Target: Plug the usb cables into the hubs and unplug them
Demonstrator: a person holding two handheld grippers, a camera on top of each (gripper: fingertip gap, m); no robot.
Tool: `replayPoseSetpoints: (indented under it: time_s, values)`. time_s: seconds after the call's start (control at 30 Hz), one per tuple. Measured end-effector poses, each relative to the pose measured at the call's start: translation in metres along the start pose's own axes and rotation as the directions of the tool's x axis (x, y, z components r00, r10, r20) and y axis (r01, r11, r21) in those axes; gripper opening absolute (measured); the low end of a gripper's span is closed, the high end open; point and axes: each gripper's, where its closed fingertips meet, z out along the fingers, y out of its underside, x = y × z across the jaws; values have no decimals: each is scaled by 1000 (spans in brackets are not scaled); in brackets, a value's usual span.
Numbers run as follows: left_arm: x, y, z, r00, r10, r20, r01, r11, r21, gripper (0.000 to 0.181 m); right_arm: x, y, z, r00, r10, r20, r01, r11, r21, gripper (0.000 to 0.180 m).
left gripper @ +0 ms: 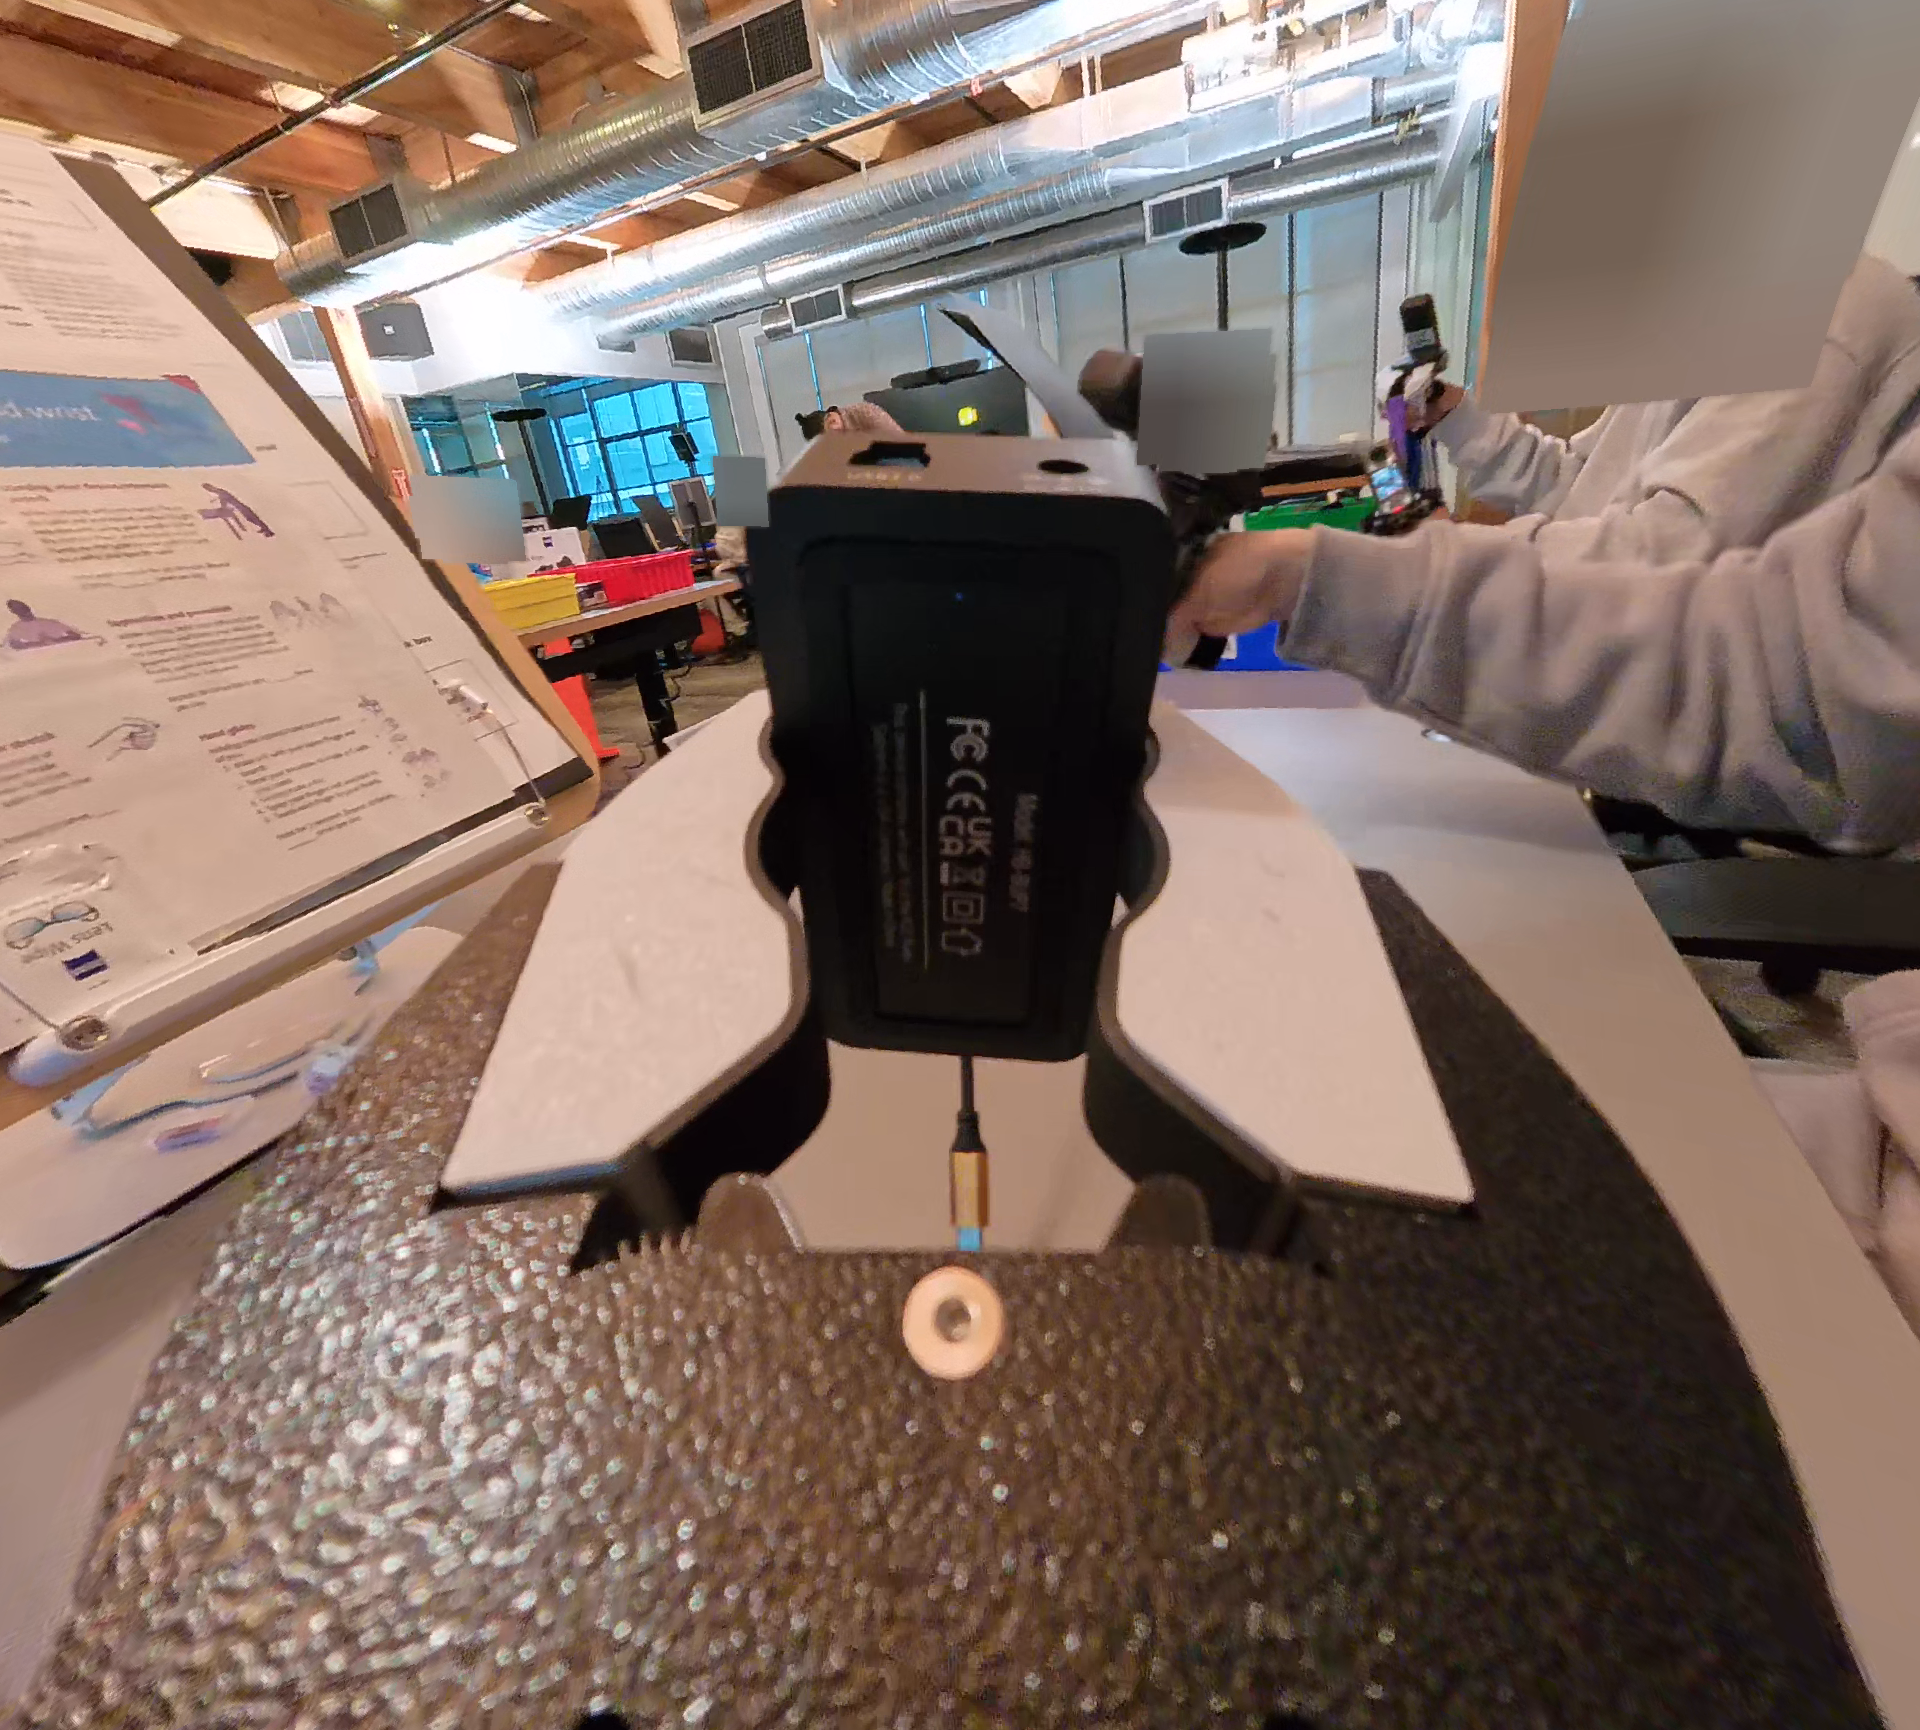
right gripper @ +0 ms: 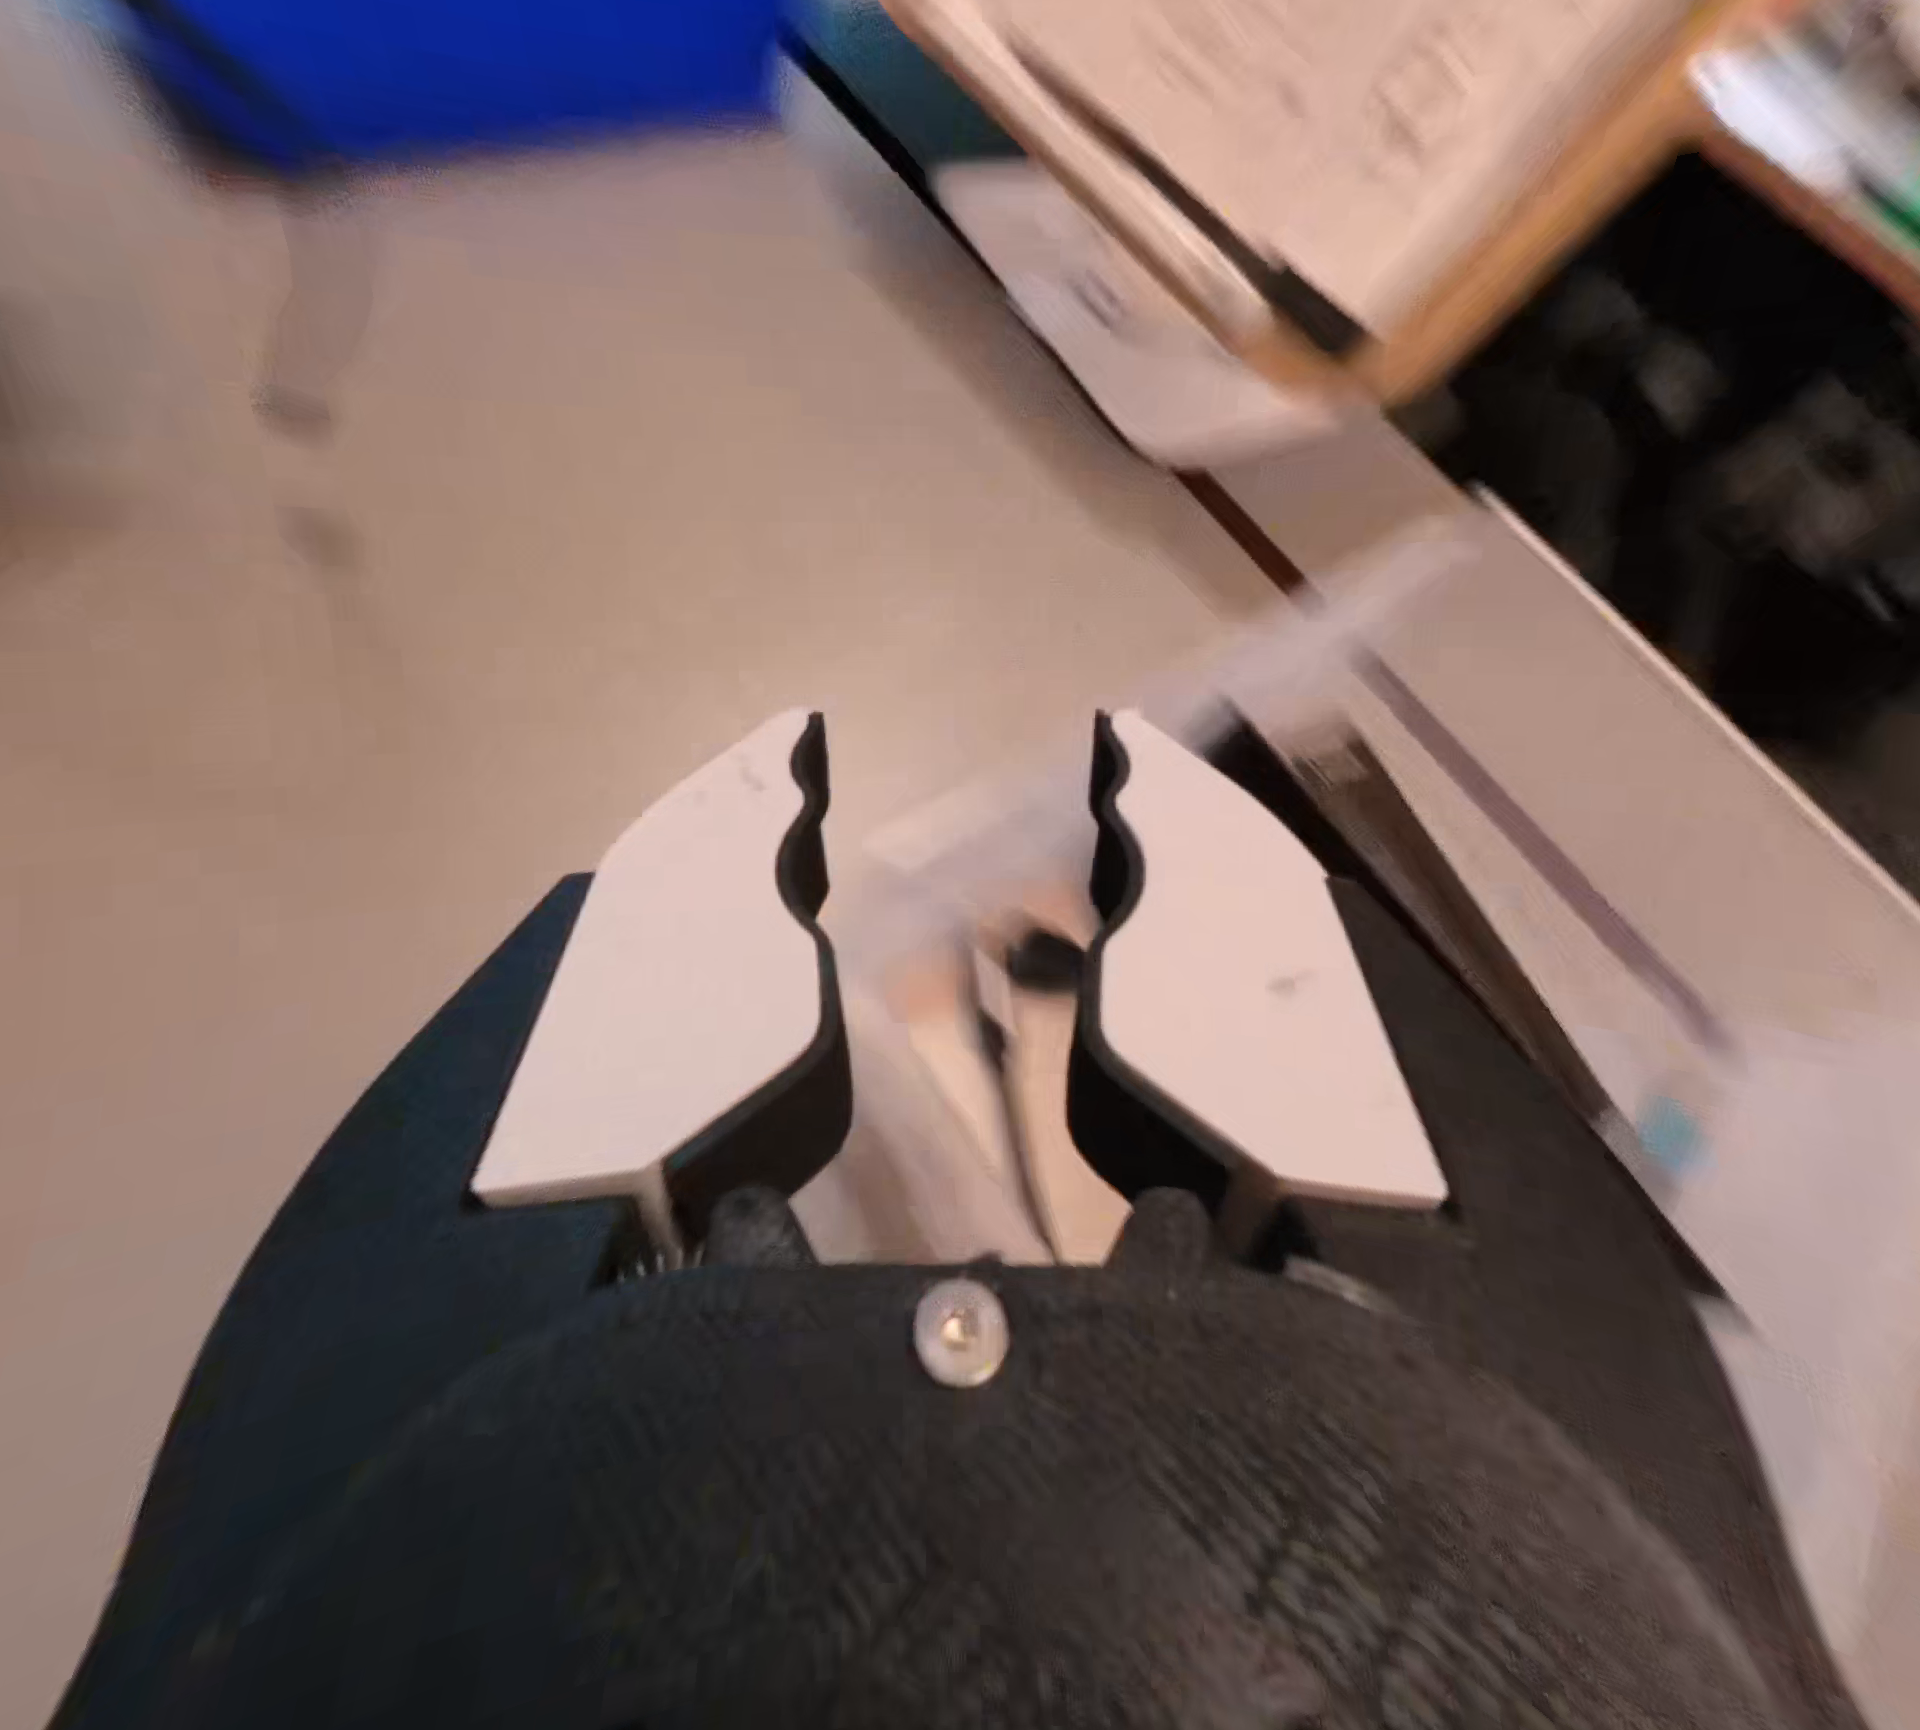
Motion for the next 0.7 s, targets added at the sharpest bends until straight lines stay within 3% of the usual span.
replayPoseSetpoints:
  time_s: [0.03, 0.13, 0.23, 0.33, 0.5, 0.7]
  values:
    - [1, 2, 1, 1000, -13, -11, 13, 1000, 3, 59, -34, -23, 3, 996, -35, 76, 28, 995, 95, 51]
    - [7, 10, 6, 999, -16, -42, 15, 1000, -21, 59, -115, -84, 6, 973, -149, 179, 89, 949, 303, 50]
    - [16, 18, 13, 996, -17, -83, 12, 998, -62, 59, -178, -113, 16, 929, -257, 265, 150, 920, 363, 46]
    - [27, 25, 20, 991, -27, -131, 12, 994, -110, 60, -202, -115, 38, 911, -305, 278, 214, 925, 314, 37]
    - [40, 34, 25, 983, -19, -182, -11, 986, -165, 59, -224, -107, 48, 878, -289, 382, 180, 938, 295, 18]
    - [42, 39, 28, 981, -14, -193, -17, 987, -158, 59, -225, -99, 50, 880, -241, 409, 138, 954, 265, 17]
